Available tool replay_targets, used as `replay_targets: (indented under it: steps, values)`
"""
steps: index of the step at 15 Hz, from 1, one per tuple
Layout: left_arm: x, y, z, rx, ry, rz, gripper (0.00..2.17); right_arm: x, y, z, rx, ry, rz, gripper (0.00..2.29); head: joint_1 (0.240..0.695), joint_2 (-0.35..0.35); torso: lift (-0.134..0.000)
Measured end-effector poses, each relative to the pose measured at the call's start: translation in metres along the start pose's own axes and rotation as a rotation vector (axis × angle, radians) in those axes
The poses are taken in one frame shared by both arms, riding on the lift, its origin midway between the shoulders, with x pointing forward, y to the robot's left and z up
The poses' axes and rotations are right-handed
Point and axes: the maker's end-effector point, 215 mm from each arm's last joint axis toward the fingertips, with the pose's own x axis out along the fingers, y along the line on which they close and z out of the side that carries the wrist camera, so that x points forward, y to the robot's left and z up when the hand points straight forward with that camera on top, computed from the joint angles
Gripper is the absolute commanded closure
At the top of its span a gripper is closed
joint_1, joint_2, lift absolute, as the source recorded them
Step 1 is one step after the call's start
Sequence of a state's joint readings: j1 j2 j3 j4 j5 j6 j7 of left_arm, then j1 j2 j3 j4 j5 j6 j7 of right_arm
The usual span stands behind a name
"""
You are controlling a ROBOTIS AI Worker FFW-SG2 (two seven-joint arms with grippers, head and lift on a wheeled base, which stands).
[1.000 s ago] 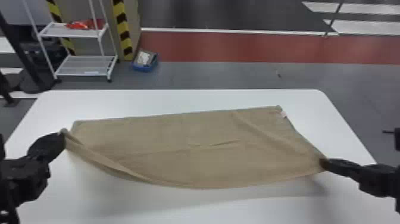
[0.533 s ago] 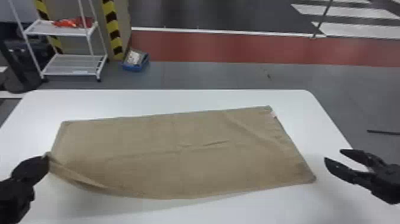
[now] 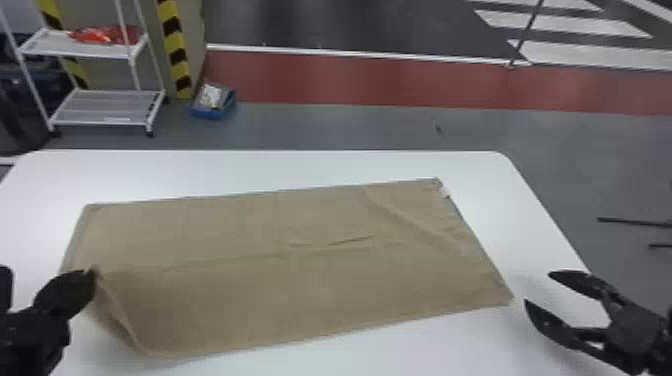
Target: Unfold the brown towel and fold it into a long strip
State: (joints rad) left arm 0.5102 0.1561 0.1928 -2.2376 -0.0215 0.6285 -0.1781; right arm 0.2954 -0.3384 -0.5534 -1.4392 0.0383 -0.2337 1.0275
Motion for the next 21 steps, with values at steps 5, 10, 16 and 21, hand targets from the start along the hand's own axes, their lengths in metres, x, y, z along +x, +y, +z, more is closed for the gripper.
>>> replay_targets:
  steps: [5, 10, 16, 21]
  values:
    - [0.012, -0.010, 0.000, 0.022, -0.015, -0.026, 1.62, 0.006, 0.006, -0.016, -0.001, -0.007, 0.020, 0.47, 0.695, -0.164, -0.117]
    - [0.018, -0.015, 0.001, 0.040, -0.023, -0.039, 1.62, 0.015, 0.010, -0.020, 0.043, -0.007, 0.039, 1.16, 0.695, -0.161, -0.117]
    - [0.020, -0.007, 0.004, 0.047, -0.025, -0.028, 1.62, 0.016, 0.006, -0.021, 0.086, -0.001, 0.040, 0.78, 0.695, -0.155, -0.117]
    - [0.021, -0.013, 0.004, 0.047, -0.023, -0.040, 1.62, 0.022, 0.010, -0.014, 0.096, -0.030, 0.035, 0.78, 0.695, -0.149, -0.117]
